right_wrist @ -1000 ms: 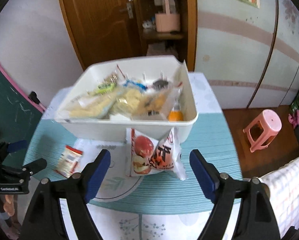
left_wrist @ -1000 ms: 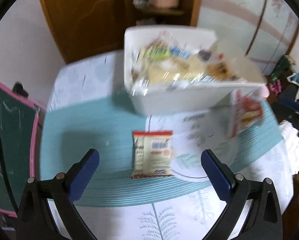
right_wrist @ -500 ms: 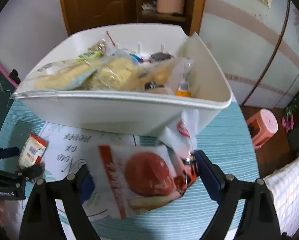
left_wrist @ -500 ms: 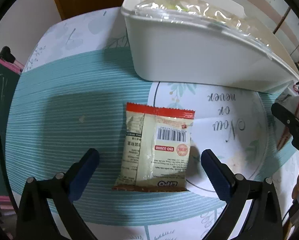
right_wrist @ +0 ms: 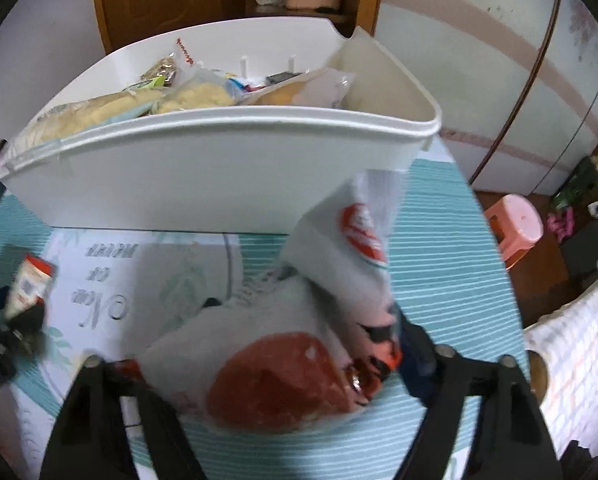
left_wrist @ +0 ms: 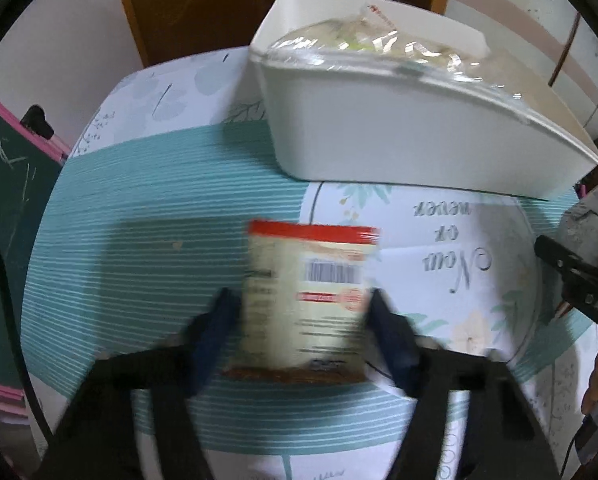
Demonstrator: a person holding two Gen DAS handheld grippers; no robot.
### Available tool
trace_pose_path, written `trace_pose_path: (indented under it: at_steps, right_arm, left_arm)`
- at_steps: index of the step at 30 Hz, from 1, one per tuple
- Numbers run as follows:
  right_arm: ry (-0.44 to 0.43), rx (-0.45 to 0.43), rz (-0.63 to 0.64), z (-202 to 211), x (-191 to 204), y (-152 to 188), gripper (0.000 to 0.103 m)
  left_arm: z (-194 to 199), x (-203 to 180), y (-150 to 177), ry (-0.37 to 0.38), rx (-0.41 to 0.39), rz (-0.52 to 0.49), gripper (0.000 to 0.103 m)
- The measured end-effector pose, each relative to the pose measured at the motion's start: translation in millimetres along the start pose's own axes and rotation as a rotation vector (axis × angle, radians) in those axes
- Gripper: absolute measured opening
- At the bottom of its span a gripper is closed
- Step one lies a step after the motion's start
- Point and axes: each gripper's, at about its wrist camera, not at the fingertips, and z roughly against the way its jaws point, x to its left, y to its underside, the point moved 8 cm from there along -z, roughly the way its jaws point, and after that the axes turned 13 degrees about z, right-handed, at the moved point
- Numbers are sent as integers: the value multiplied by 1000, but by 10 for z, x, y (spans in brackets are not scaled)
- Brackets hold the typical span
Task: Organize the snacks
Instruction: 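Grasp the beige cracker pack with the left tool while the right tool grasps the red-printed bag, then lift both packs and carry them over the white tray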
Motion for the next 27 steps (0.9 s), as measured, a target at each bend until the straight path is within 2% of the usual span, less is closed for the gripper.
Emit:
trace_pose_path:
  at_steps: [3, 9, 14, 27]
  right_arm:
    - [-18, -20, -10, 27, -10, 27, 68]
    - [-109, -43, -46, 243, 97, 112, 61]
    - [-163, -87, -60, 573, 241, 182, 61]
    - [-300, -155, -31, 1283, 671, 262, 61]
  left_arm:
    - [50, -55, 23, -13, -16, -17, 44]
    - [170, -60, 155, 14, 14, 27, 44]
    - [383, -47, 265, 42, 12, 41, 44]
    - [1202, -131, 513, 124, -62, 9, 44]
